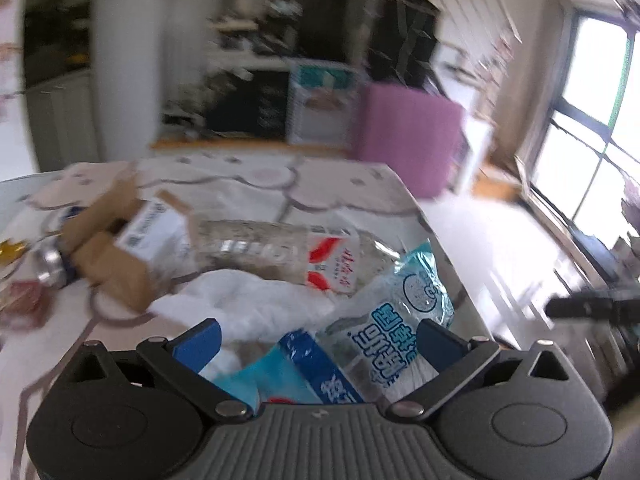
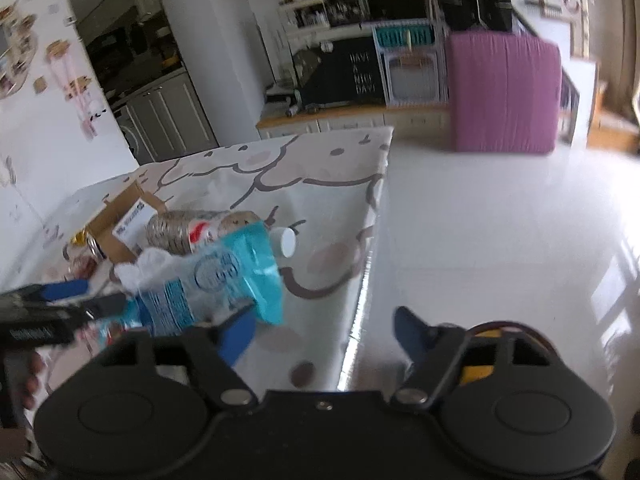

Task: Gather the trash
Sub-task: 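Grasp the blue-and-white plastic bag with the left tool while the right tool grasps the clear bottle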

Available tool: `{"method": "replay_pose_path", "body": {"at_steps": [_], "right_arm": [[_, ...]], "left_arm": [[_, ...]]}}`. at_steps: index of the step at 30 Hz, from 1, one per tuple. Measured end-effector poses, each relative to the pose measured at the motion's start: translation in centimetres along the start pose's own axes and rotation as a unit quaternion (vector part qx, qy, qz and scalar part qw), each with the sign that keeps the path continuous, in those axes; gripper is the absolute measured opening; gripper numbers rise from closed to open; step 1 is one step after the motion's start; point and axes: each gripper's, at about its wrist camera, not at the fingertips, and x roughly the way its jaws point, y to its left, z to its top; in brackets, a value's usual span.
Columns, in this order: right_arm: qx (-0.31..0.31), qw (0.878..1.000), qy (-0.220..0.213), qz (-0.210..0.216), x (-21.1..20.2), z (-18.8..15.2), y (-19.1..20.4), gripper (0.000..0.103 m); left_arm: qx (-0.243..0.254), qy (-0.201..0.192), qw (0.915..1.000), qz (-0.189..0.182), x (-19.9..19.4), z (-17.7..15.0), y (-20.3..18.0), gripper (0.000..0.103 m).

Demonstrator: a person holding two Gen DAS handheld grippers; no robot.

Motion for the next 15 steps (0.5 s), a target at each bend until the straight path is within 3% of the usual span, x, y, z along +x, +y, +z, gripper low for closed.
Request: {"method": "replay_pose_path", "body": {"at_steps": [3,5,7,9,12,15], "right_arm": [[0.017,0.999,0.041,0.006,2.0,1.6,1.1,0.046],[0.024,0.997,0.078,0.009,3.8,2.4,1.8,0.039],[0.020,0.994,0.112,0.007,5.8,2.8,2.7,0.036],[0.018,0.991,0.135,0.009,7.5,3.1,3.4,0.034],[0.016,0.988,0.151,0.025,9.2,3.7,4.4,0.033],[0.009,0.986,0.159,0.041,10.3,4.5,5.3,0.034]], "left_arm": [[0.032,0.042,0.9978,-0.040,2.2,1.1,0.4,0.101],[0.053,0.075,0.9932,-0.072,3.6,1.2,0.3,0.101],[0.073,0.099,0.9879,-0.094,4.4,1.1,-0.2,0.100],[0.092,0.118,0.9832,-0.105,5.1,0.8,-0.7,0.093],[0.092,0.135,0.9820,-0.094,5.6,0.2,-1.0,0.086],[0.099,0.156,0.9789,-0.087,5.5,-0.5,-2.1,0.086]]}}
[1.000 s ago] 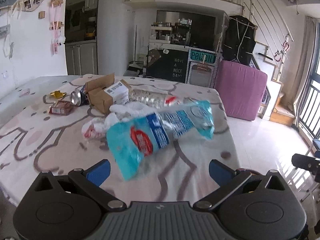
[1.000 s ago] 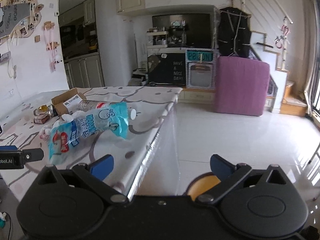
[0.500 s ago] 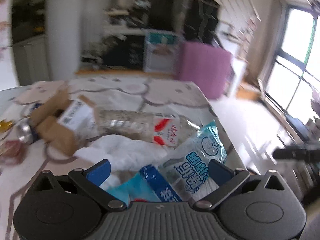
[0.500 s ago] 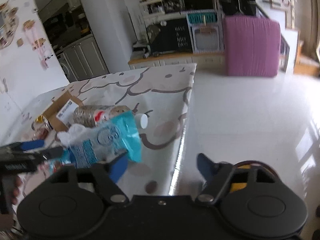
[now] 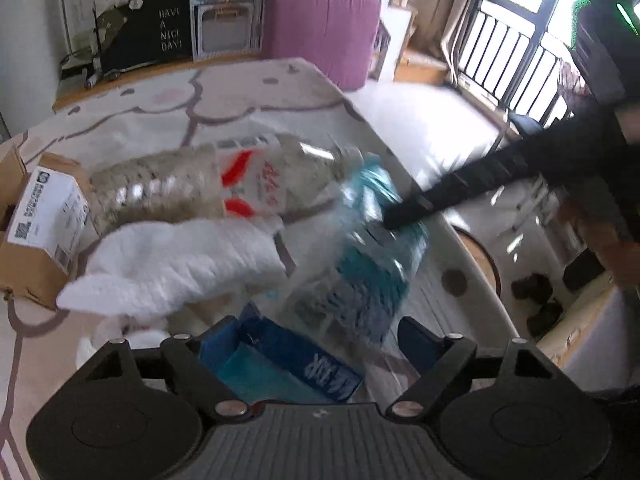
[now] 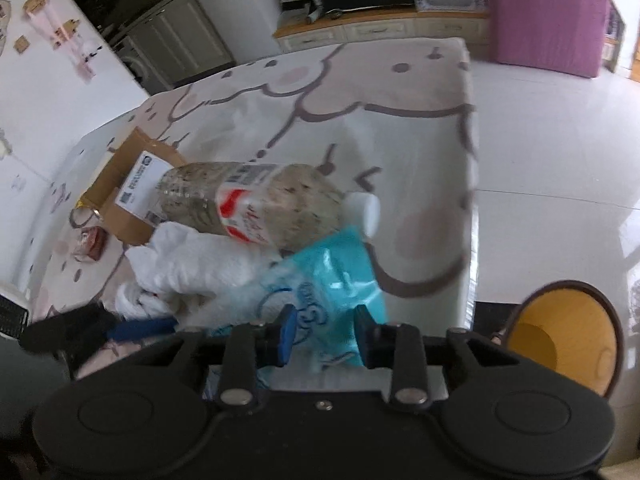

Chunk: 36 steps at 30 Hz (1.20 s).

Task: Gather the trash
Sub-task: 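Grasp the blue-and-white plastic bag with the left tool while the right tool grasps the clear bottle, then lift the bag with the left tool while the right tool lifts the bottle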

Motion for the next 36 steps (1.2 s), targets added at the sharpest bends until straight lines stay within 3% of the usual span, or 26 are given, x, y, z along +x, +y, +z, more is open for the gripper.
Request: {"method": "replay_pose_path", "body": {"at_steps": [3,8,12,14,17,19,20,25,27,29,31,34,36], "right_arm": [[-0.020,1.000,0.015,0.007,0.8,0.6,0.1,0.034],[-0.044,0.998,0.038,0.027,1.2,1.0,-0.7,0.034],[-0.076,0.996,0.041,0.032,-0.1,2.3,-1.2,0.034],[-0.112,0.992,0.032,0.038,-1.1,3.3,-1.3,0.042],[-0.187,0.982,0.011,0.017,-1.7,5.3,-1.5,0.051],[-0.237,0.971,0.014,0.015,-1.1,6.5,-1.8,0.054],[-0.260,0.965,0.019,0.016,-0.6,7.1,-1.9,0.054],[-0.354,0.933,0.040,0.044,2.0,8.5,-0.8,0.056],[-0.384,0.921,0.047,0.056,3.0,9.1,0.4,0.071],[-0.411,0.907,0.055,0.073,3.8,9.3,1.8,0.079],[-0.431,0.895,0.075,0.091,5.0,9.7,3.1,0.079],[-0.438,0.888,0.099,0.103,7.0,10.3,4.6,0.079],[-0.423,0.893,0.105,0.109,8.1,10.6,4.8,0.079]], "left_arm": [[0.024,0.010,0.9992,0.030,0.4,-0.5,-1.6,0.086],[0.088,-0.019,0.9926,0.081,0.1,-0.2,-2.7,0.087],[0.130,-0.009,0.9891,0.067,0.3,1.9,-2.8,0.087],[0.144,0.010,0.9884,0.046,0.9,2.6,-2.7,0.087],[0.162,0.052,0.9853,0.020,2.8,3.0,-2.6,0.085],[0.172,0.073,0.9824,0.011,4.0,2.8,-2.5,0.077],[0.164,0.084,0.9828,0.003,4.3,2.8,-2.4,0.064],[0.100,0.072,0.9924,-0.005,3.4,2.2,-1.1,0.049],[0.068,0.067,0.9954,-0.007,2.7,1.8,-0.6,0.039],[0.041,0.062,0.9972,-0.009,2.0,1.3,-0.3,0.034],[0.010,0.059,0.9982,-0.007,1.3,0.7,0.2,0.031],[-0.030,0.051,0.9982,0.004,0.2,-0.4,0.6,0.028],[-0.066,0.046,0.9967,0.012,-0.4,-1.3,0.4,0.027]]}}
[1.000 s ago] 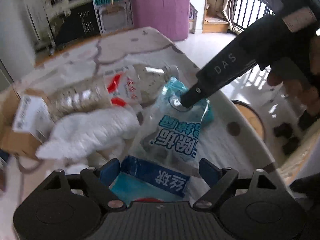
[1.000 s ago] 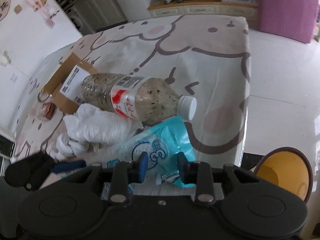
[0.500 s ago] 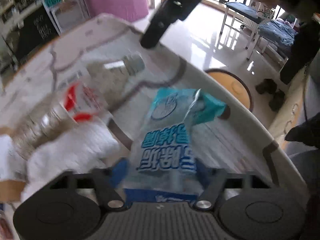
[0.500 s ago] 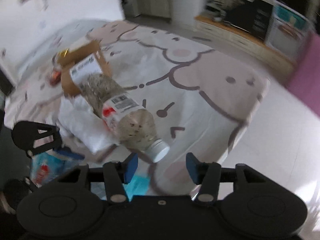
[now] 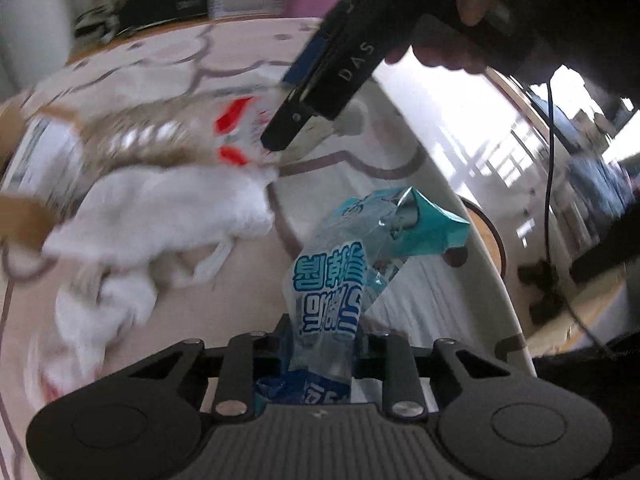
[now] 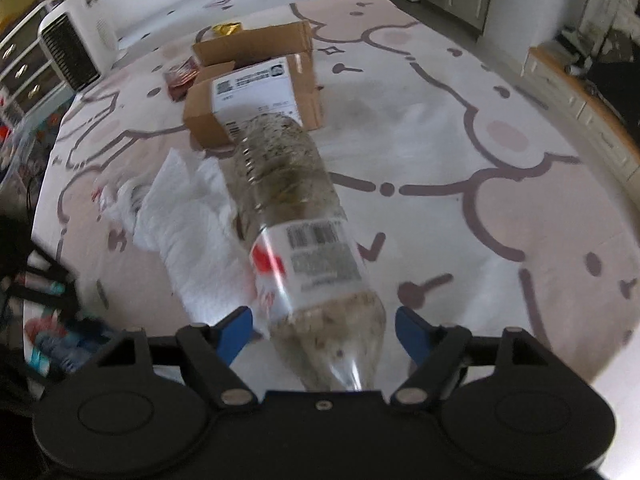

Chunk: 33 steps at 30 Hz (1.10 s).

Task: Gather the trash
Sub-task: 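Lift the bag with the left tool while the right tool lifts the bottle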

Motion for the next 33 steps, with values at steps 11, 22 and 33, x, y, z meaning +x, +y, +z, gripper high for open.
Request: {"method": "replay_pose_path", "body": {"at_steps": [11,22,33], "right_arm": [[0.141,0.987,-0.071,-0.032,-1.0,-4.3,1.7,0.070],[0.244,0.953,-0.149,-0.098,-6.3,-12.6,6.7,0.067],[0.325,0.913,-0.215,-0.122,-7.6,-21.9,13.6,0.067]], "left_arm": [[-0.194,-0.051,0.9779,0.059,-2.9,-4.0,0.3,0.026],[-0.246,-0.125,0.9556,0.104,-5.1,-6.7,-3.0,0.025],[-0.271,-0.193,0.9327,0.139,-7.2,-10.7,-5.8,0.025]]}}
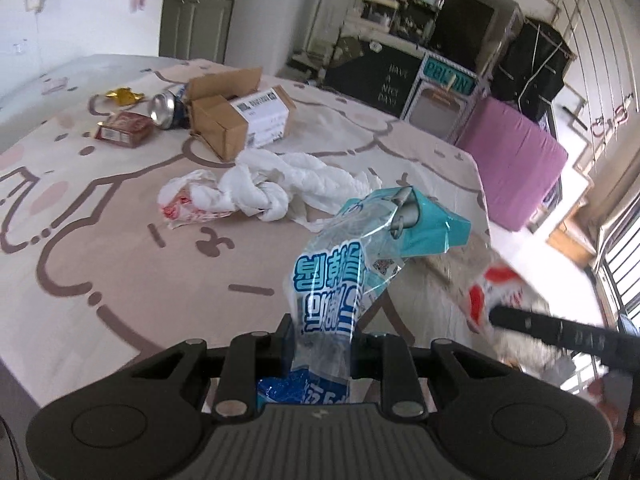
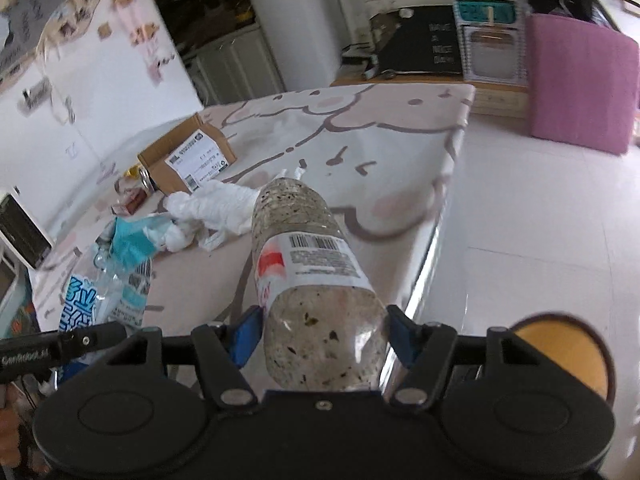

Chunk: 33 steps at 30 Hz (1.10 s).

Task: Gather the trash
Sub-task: 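Lift the bag with the left tool while the right tool lifts the bottle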

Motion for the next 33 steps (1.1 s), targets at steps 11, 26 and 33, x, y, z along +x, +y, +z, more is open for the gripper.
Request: {"method": "replay_pose_path", "body": {"at_steps": [11,26,33], "right_arm": [[0.009,0.998,-0.059,-0.020,-6.4,-5.9,2.0,0.065],[0.016,1.000,-0.013,0.018,-3.9,-9.2,6.1,0.073],[-0.036,0.999,-0.008,-0.011,-2.4,-9.4,7.8,0.072]], "left_arm": [[0.012,-0.050,0.9986,-0.008,-4.5,-2.4,-1.0,0.025],[0.012,-0.045,0.9986,-0.024,-5.0,-4.1,1.7,0.025],[0.017,-0.054,0.9982,-0.020,-6.0,-4.1,2.5,0.025]]}}
